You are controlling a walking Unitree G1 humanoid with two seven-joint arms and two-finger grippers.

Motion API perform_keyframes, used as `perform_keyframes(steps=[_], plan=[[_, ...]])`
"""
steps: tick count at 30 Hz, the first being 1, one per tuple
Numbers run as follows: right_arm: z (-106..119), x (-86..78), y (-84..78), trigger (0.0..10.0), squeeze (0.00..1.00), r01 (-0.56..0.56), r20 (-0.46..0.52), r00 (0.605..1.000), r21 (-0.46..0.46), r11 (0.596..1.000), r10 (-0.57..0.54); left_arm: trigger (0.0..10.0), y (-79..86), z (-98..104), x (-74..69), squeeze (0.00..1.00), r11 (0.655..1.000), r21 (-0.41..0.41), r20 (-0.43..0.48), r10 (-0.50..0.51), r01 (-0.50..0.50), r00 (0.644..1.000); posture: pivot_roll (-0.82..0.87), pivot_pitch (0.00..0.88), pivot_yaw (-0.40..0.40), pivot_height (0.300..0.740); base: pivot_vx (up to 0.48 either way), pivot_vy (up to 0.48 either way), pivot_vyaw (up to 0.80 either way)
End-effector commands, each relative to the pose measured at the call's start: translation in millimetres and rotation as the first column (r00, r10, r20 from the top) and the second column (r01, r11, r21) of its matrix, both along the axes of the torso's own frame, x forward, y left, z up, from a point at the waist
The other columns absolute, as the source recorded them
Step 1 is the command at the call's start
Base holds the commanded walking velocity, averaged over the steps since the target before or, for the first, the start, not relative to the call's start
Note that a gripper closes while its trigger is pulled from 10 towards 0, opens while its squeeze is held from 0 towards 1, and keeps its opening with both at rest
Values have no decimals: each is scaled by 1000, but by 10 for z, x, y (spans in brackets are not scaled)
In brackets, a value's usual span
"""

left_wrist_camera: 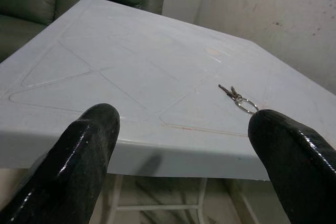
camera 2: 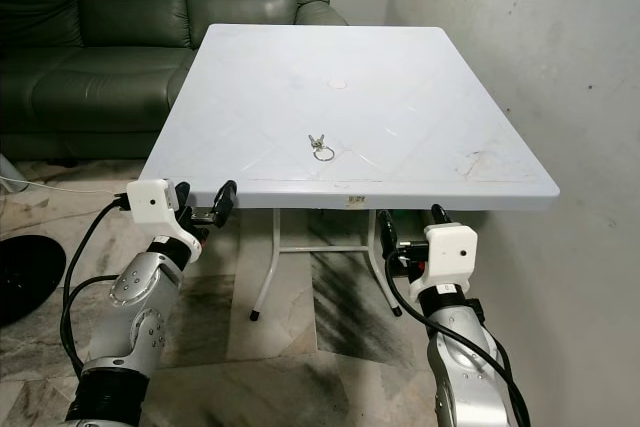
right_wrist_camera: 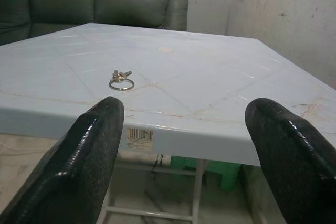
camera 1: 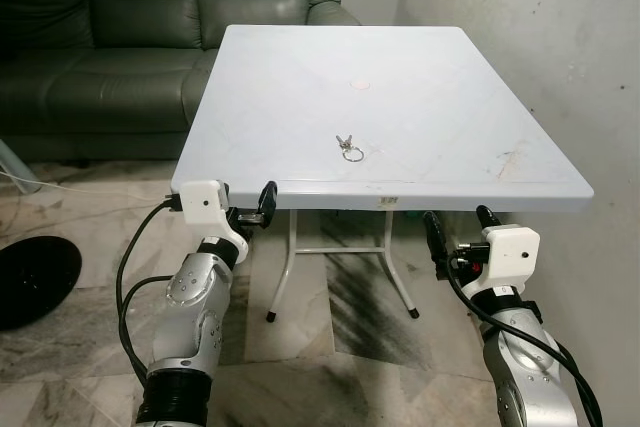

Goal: Hang keys on a hook

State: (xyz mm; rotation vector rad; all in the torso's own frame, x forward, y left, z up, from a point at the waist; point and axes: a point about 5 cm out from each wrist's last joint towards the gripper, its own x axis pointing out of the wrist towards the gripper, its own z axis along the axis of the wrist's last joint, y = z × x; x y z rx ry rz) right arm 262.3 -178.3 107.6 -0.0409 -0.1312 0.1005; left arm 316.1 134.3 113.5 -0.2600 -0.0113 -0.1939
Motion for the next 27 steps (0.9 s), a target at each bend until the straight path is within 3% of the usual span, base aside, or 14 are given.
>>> perform_keyframes(steps=[1, 27], plan=[[61, 12, 16, 10000, 0, -10, 15, 1000, 2, 1000, 10, 10000, -24, 31, 1, 0, 1000, 11, 7, -15, 14, 1000, -36, 5, -34, 740, 371, 0, 0], [63, 31, 67, 10000, 0, -37, 17, 999, -11, 999, 37, 10000, -57, 52, 9, 0, 1000, 8, 10, -30, 29, 1000, -29, 0, -31, 740, 400, 0, 44]])
